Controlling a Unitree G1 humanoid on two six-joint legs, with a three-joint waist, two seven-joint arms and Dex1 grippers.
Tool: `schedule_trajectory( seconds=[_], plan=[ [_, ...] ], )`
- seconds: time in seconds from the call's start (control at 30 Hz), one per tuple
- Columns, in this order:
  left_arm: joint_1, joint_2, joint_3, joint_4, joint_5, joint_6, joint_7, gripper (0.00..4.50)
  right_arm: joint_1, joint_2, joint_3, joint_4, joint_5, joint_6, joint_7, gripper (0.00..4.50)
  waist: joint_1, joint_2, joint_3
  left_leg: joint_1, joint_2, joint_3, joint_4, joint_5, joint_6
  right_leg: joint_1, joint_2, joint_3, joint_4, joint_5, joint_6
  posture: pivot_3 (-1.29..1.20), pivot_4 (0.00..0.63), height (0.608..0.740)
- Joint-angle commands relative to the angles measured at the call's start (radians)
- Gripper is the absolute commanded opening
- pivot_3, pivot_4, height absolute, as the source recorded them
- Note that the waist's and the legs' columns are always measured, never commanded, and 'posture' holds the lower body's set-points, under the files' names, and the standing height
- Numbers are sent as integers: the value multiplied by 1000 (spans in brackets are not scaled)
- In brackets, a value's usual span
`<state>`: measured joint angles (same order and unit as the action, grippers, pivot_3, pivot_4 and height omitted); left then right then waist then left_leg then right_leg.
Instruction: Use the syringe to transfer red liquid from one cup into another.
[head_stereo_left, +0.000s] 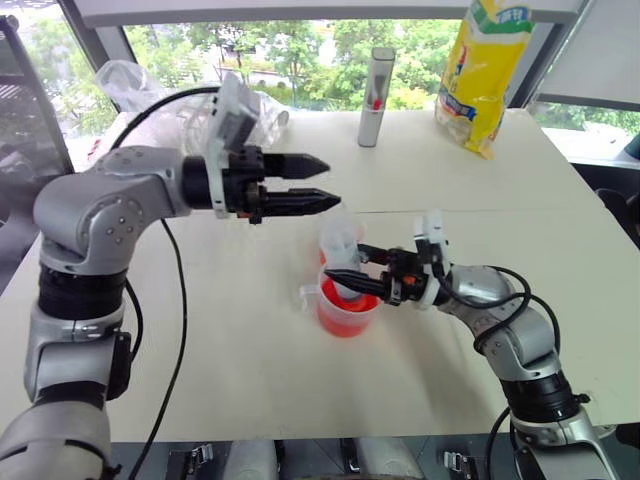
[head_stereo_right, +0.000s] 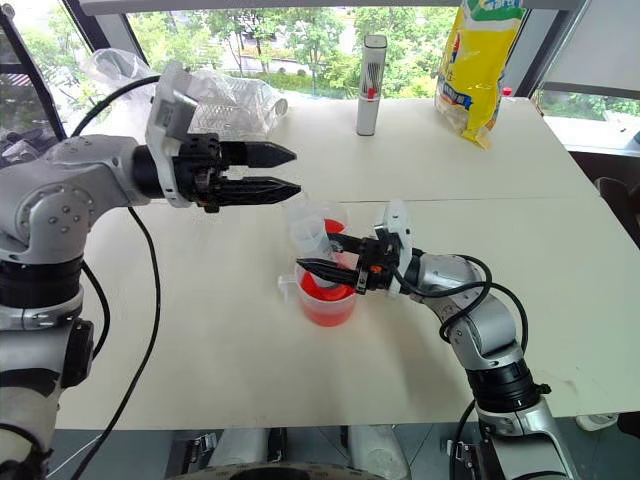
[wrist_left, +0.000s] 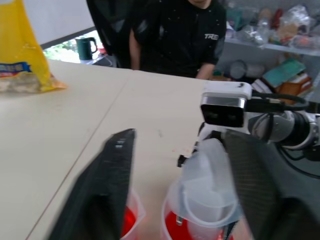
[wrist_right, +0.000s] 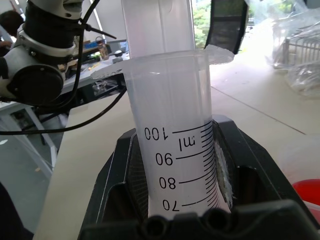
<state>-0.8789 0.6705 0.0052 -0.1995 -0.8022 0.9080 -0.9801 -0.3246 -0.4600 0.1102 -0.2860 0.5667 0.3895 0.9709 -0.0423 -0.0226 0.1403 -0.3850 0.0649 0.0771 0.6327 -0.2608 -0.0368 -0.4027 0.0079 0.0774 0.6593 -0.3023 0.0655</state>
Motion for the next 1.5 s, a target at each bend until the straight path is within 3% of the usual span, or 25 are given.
schedule_trajectory(
  seconds=[0.03, 0.47, 0.73, 0.93, 1.2, 1.5],
  plan=[
    [-1, 28, 37, 2, 32, -52, -6, 4479, -19, -7, -9, -46, 25, 20, 3, 1397, 0, 0, 0, 0, 0, 0, 0, 0, 0, 0, 0, 0, 0, 0, 0, 0, 150, 740],
    [68, 143, 196, 58, 39, -61, 34, 4479, -73, 2, -69, -68, 66, 59, -42, 1397, -2, 0, 0, 0, 0, 1, 0, 0, 0, -1, 0, 0, 1, 0, 0, 0, 150, 740],
    [224, 152, 154, -43, 87, -105, 44, 4479, -297, -26, -155, -37, 176, 163, -66, 1397, 1, 0, 0, 1, 1, 1, 0, 0, 0, -1, -1, 0, 2, 0, 0, 0, 150, 740],
    [267, 129, 102, -76, 144, -170, 42, 4479, -491, 21, -158, 187, 138, 105, -42, 1397, -1, 0, 0, 1, 1, 1, 0, 0, 0, -1, -1, 0, 2, 0, 0, 0, 150, 740],
    [218, 96, 106, -84, 126, -163, 65, 4479, -544, 125, -107, 499, -34, -153, 31, 1397, -2, 0, 0, -1, 1, 1, -1, 0, 0, -3, -1, 0, 2, 0, 0, 0, 150, 740],
    [2, -4, 88, 19, 112, -147, 99, 4479, -506, 155, -100, 598, -108, -263, 50, 1397, 0, 0, 0, -2, 1, 1, 0, 0, 0, -3, -2, 0, 2, 0, 0, 0, 150, 740]
  ],
)
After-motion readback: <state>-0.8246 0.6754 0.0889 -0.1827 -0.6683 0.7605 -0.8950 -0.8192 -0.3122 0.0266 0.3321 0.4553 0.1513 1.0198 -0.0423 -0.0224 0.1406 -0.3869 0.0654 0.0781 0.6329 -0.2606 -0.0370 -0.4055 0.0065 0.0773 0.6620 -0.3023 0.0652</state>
